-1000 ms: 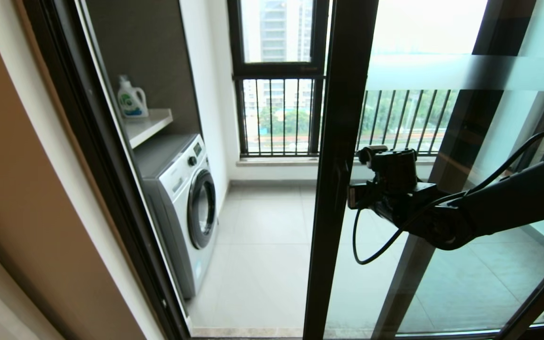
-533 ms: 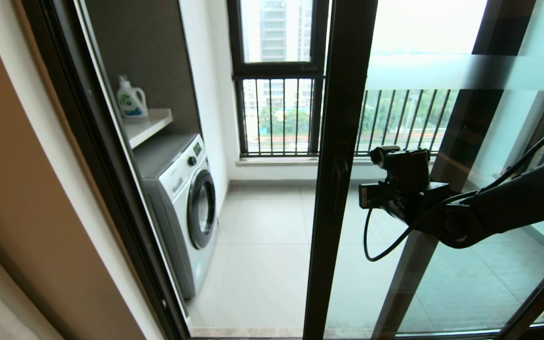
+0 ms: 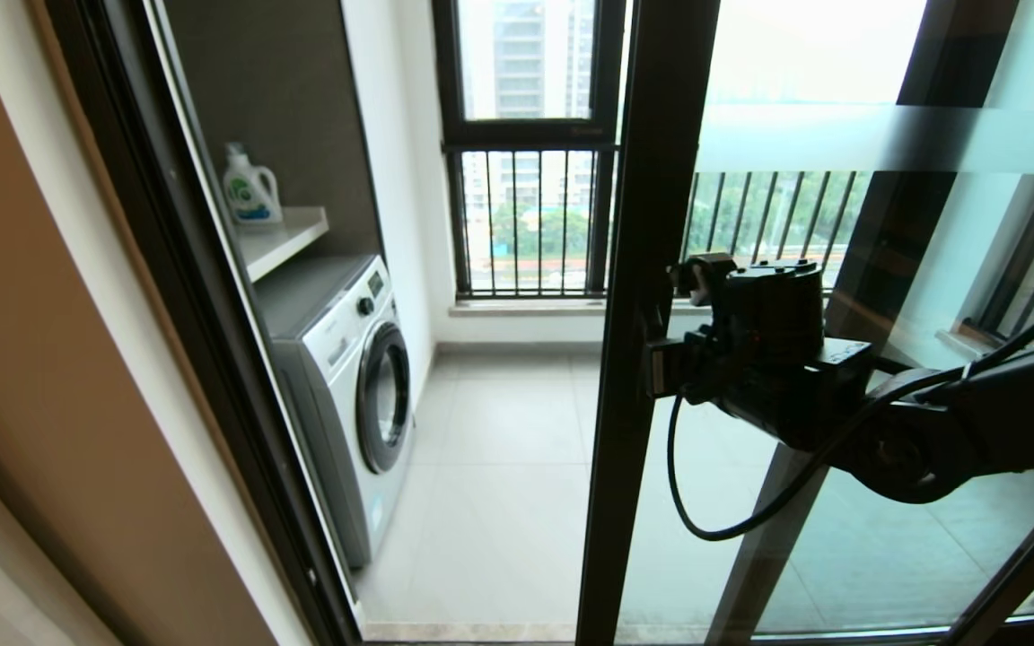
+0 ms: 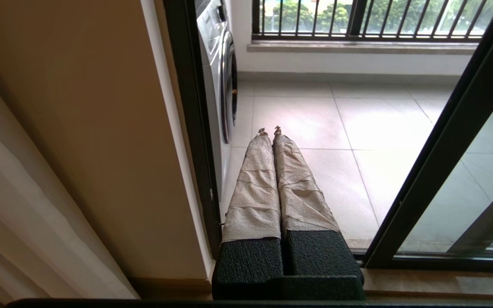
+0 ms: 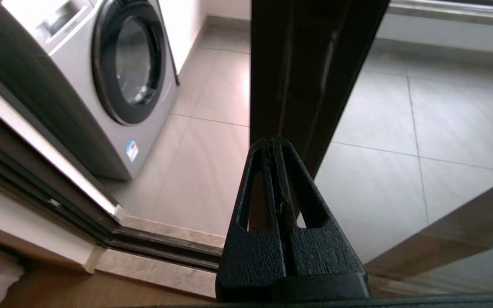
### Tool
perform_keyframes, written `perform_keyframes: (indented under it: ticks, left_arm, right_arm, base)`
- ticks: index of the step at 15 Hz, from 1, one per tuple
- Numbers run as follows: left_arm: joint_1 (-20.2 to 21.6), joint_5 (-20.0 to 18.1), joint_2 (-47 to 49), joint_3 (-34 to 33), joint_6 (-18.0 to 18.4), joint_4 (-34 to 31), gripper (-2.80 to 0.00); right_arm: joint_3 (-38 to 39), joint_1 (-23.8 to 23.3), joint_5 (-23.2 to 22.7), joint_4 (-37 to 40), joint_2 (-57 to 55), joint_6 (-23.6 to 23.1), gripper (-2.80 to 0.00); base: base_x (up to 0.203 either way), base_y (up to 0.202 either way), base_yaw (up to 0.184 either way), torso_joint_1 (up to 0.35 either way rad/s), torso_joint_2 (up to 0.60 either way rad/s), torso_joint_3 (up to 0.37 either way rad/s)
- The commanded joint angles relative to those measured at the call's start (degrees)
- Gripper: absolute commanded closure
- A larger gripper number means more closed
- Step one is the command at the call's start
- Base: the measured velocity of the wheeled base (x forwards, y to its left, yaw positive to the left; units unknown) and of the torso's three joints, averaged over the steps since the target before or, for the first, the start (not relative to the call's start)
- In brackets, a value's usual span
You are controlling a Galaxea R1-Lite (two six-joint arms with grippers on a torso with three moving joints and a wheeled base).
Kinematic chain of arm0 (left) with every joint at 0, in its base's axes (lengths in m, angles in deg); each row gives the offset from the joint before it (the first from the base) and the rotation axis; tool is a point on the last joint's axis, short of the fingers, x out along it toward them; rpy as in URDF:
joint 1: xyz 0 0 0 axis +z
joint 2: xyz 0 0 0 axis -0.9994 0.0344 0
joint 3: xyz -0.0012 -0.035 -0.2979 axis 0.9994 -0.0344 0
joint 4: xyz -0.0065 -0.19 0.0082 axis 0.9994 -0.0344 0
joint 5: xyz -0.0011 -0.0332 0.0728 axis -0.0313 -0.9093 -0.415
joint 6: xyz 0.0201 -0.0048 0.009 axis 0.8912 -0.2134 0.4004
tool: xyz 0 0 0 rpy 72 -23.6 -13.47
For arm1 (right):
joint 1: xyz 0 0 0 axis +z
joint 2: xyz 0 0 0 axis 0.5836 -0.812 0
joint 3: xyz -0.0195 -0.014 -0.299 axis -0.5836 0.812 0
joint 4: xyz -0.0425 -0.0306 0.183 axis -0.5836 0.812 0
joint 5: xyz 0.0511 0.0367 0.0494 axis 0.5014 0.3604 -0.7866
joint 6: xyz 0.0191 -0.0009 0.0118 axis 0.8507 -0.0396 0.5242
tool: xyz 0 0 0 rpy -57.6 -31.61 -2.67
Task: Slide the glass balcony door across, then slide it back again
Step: Open the slid door
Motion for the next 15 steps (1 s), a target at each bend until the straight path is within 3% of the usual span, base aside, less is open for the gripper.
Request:
perform_keyframes:
  ticks: [1, 10, 15]
  left_arm:
    - [0.01, 0.01, 0.15, 0.0, 0.03, 0.0, 0.0]
    - [0.01, 0.01, 0.15, 0.0, -0.02, 0.0, 0.0]
    - [0.01, 0.01, 0.15, 0.0, -0.02, 0.0, 0.0]
  right_arm:
    - [-1.69, 1.87, -0.71, -0.25, 0.09, 0.05, 0.0]
    - [-15.94, -2.32, -2.1, -3.49, -17.12, 0.36, 0.0]
    - [-15.64, -4.35, -1.85, -3.42, -16.89, 0.19, 0.0]
  base:
    - [0.0, 0.0, 0.0, 0.0, 0.0, 0.0]
    - [0.0, 0.0, 0.0, 0.0, 0.0, 0.0]
    - [0.0, 0.0, 0.0, 0.0, 0.0, 0.0]
